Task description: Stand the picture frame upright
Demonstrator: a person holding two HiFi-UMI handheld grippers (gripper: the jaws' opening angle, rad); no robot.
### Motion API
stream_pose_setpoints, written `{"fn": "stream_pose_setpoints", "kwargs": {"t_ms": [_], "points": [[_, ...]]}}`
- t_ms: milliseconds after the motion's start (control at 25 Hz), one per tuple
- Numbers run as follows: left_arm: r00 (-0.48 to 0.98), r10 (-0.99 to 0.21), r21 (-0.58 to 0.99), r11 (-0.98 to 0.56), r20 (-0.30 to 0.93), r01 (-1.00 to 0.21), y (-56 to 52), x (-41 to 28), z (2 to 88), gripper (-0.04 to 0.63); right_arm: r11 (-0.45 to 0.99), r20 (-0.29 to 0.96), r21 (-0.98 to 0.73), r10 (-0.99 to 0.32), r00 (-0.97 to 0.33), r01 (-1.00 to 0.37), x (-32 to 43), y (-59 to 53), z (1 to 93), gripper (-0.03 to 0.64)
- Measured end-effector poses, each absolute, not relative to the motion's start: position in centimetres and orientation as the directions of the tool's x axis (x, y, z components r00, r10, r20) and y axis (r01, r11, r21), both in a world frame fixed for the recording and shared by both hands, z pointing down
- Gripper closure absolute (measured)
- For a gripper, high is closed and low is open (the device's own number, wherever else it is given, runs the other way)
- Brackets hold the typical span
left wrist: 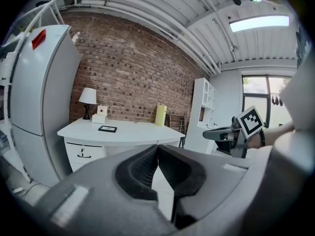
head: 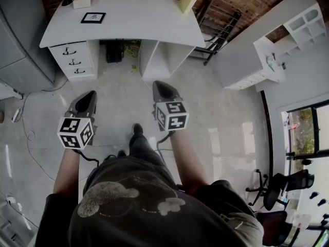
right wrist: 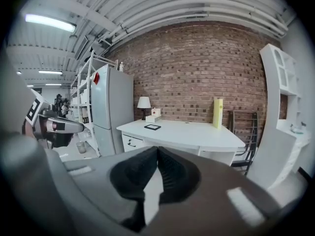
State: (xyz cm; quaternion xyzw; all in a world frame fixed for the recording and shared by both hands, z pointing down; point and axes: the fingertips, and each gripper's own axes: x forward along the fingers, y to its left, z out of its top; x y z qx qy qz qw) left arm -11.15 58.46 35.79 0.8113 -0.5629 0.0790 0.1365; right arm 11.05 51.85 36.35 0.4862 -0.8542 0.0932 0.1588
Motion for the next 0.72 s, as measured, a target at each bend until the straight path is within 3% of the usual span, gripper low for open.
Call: {"fn": "stream_pose_setpoints", "kwargs": {"t_ms": [80, 120, 160, 200, 240, 320, 360, 440, 720], "points": [[0.335, -0.904, 0.121, -0.314, 0.265, -0.942, 58.2, -11.9, 35.3, 0.580, 0.502, 0.344, -0.029, -0.807, -0.481, -0.864, 11.2, 51.6, 36.1, 0.612], [0.331, -0.907, 0.122, -0.309, 0.261, -0.943, 58.0, -12.1, 35.2, 0.560, 0.501, 0.341, -0.042, -0.807, -0.483, -0.865, 11.2, 51.5, 36.1, 0.579], [0.335, -0.905, 0.130, -0.311, 0.263, -0.942, 57.8, -12.2, 35.2, 0.493, 0.503, 0.342, -0.053, -0.802, -0.489, -0.863, 11.1, 51.3, 36.2, 0.479], [0.344, -0.900, 0.141, -0.316, 0.267, -0.938, 57.6, -12.2, 35.4, 0.430, 0.506, 0.347, -0.062, -0.797, -0.494, -0.860, 11.0, 51.0, 36.3, 0.425], [0.355, -0.894, 0.153, -0.324, 0.272, -0.934, 57.4, -12.1, 35.6, 0.397, 0.509, 0.351, -0.068, -0.793, -0.498, -0.858, 10.8, 50.7, 36.5, 0.420], [0.374, -0.884, 0.170, -0.338, 0.280, -0.926, 57.1, -11.9, 36.2, 0.314, 0.514, 0.361, -0.070, -0.786, -0.502, -0.855, 10.3, 50.1, 36.9, 0.344], [0.380, -0.881, 0.178, -0.341, 0.282, -0.923, 57.0, -11.7, 36.5, 0.267, 0.518, 0.368, -0.072, -0.781, -0.505, -0.853, 10.1, 49.8, 37.1, 0.342], [0.382, -0.877, 0.190, -0.338, 0.292, -0.922, 56.8, -11.6, 37.0, 0.232, 0.528, 0.382, -0.082, -0.767, -0.515, -0.846, 9.7, 49.1, 37.7, 0.313], [0.292, -0.907, 0.190, -0.243, 0.304, -0.951, 52.3, -13.8, 37.6, 0.208, 0.550, 0.398, -0.105, -0.740, -0.542, -0.828, 8.7, 43.7, 39.2, 0.313]]}}
